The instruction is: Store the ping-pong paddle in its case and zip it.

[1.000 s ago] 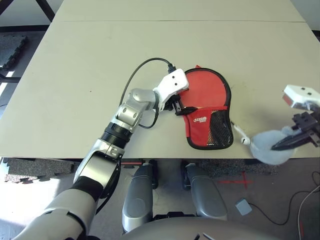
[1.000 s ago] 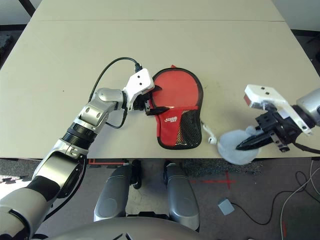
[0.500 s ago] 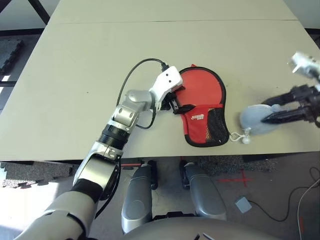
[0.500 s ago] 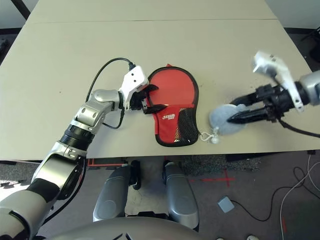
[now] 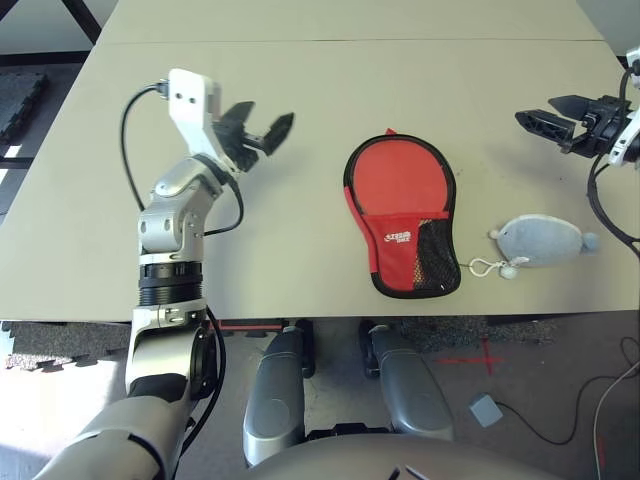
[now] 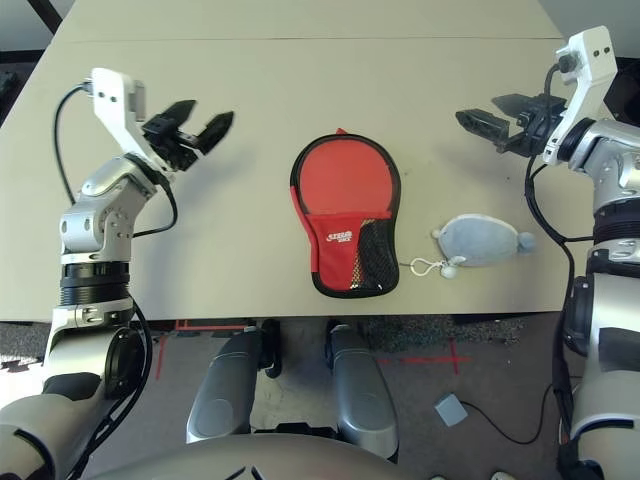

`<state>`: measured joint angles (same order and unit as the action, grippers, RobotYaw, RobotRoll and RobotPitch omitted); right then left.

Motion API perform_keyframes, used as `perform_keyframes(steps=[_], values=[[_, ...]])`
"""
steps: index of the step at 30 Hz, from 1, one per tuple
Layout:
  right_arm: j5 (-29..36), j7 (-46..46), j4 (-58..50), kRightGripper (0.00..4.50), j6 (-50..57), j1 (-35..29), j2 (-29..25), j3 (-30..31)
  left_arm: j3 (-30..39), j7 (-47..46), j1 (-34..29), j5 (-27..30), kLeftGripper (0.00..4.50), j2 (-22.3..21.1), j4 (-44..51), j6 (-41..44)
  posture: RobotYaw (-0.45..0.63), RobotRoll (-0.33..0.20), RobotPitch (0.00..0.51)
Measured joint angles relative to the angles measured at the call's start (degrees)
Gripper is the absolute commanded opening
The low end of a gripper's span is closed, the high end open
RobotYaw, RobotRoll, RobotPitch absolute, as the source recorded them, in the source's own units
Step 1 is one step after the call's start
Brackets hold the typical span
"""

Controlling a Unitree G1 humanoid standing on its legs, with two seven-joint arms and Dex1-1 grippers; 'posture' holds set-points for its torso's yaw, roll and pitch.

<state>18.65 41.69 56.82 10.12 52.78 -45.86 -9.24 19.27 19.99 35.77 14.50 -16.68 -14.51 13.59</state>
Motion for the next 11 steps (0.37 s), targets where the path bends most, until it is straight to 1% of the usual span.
perform_keyframes(steps=[4, 7, 11], values=[[-1.61, -8.98, 3.45, 4.48, -6.31, -1.84, 0.64, -3.19, 2.57, -5.40, -1.13, -0.65, 4.50, -0.04, -3.63, -5.09, -0.01, 0.000, 0.282], [-2.28, -12.42, 5.55, 4.48, -9.07, -3.00, 1.27, -4.98, 2.62, -7.20, -1.24, -0.90, 4.50, -0.07, -4.66, -7.60, 0.00, 0.000, 0.285], [-3.16, -14.79, 7.05, 4.48, -11.55, -4.09, 1.40, -5.45, 2.53, -8.55, -1.24, -0.91, 4.50, -0.08, -5.02, -9.44, 0.00, 0.000, 0.282]])
